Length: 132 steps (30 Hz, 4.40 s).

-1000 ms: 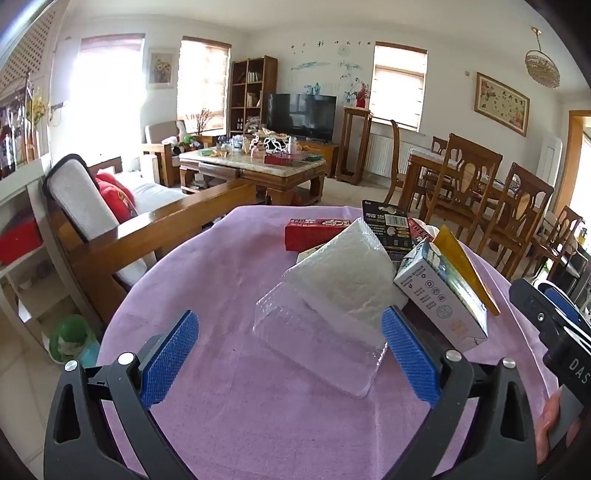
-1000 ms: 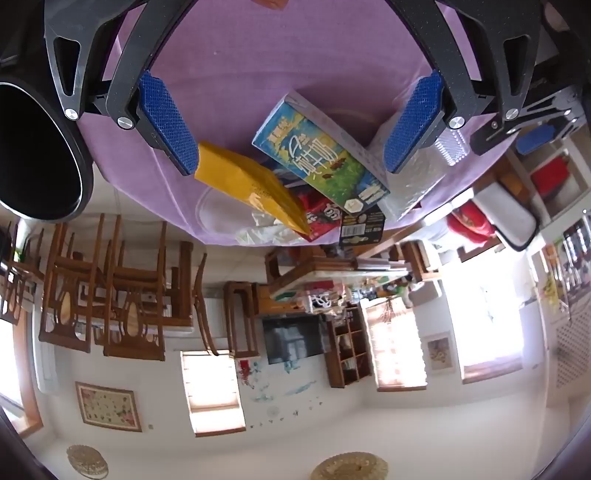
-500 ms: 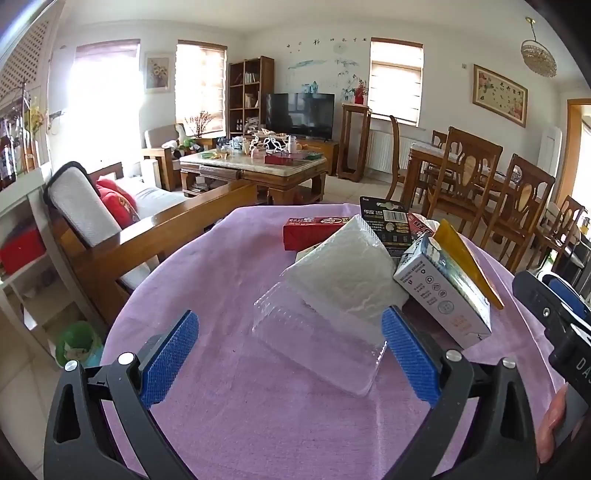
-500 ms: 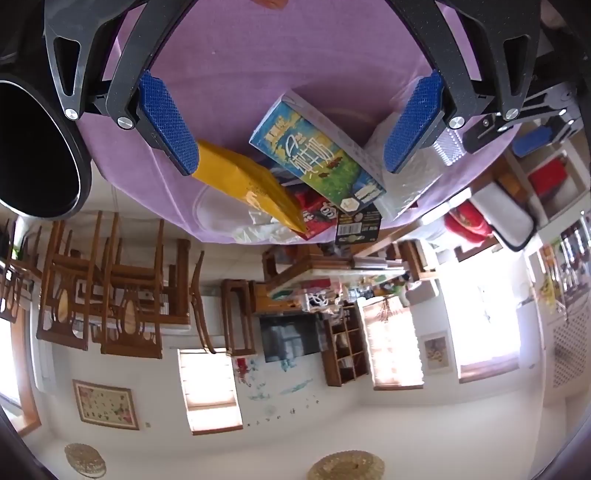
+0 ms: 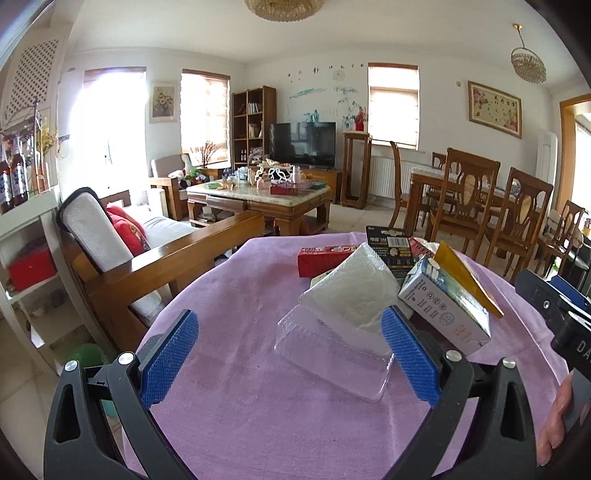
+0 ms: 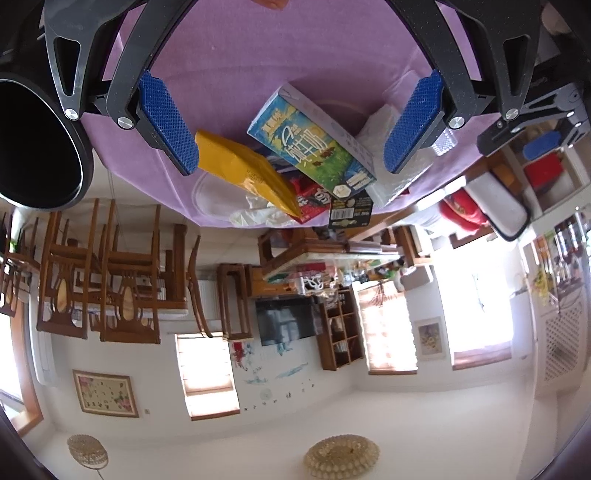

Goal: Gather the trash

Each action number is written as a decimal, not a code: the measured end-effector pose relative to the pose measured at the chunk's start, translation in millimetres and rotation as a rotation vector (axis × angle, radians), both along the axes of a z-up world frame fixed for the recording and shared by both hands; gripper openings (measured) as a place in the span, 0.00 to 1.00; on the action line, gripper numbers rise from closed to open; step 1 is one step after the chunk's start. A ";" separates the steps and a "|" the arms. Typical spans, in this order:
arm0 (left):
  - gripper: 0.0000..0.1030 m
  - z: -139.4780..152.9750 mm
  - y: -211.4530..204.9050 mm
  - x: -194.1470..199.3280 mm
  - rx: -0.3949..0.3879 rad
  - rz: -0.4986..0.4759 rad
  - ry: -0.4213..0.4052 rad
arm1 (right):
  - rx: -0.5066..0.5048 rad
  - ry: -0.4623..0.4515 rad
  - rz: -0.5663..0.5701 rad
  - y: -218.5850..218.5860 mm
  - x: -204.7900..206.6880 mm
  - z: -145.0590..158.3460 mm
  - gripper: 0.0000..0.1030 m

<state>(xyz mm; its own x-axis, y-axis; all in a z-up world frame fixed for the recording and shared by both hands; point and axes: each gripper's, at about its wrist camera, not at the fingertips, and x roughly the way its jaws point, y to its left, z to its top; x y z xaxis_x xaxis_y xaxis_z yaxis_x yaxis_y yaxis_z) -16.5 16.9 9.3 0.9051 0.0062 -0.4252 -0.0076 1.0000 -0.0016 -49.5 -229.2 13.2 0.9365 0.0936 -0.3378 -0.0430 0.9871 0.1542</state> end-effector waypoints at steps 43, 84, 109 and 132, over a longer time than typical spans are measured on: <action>0.95 -4.1 -7.4 7.8 0.033 -0.009 0.040 | 0.008 -0.012 0.013 -0.8 -2.3 1.4 0.96; 0.95 -24.0 16.0 79.3 0.013 -0.510 0.338 | -0.270 0.170 0.465 33.0 39.7 -12.8 0.79; 0.95 -55.0 0.2 97.3 -0.299 -0.286 0.569 | -0.249 0.372 0.387 40.9 104.1 -33.3 0.46; 0.90 -29.7 -18.2 76.3 -0.383 -0.075 0.495 | 0.066 0.325 0.383 10.9 13.2 -17.3 0.46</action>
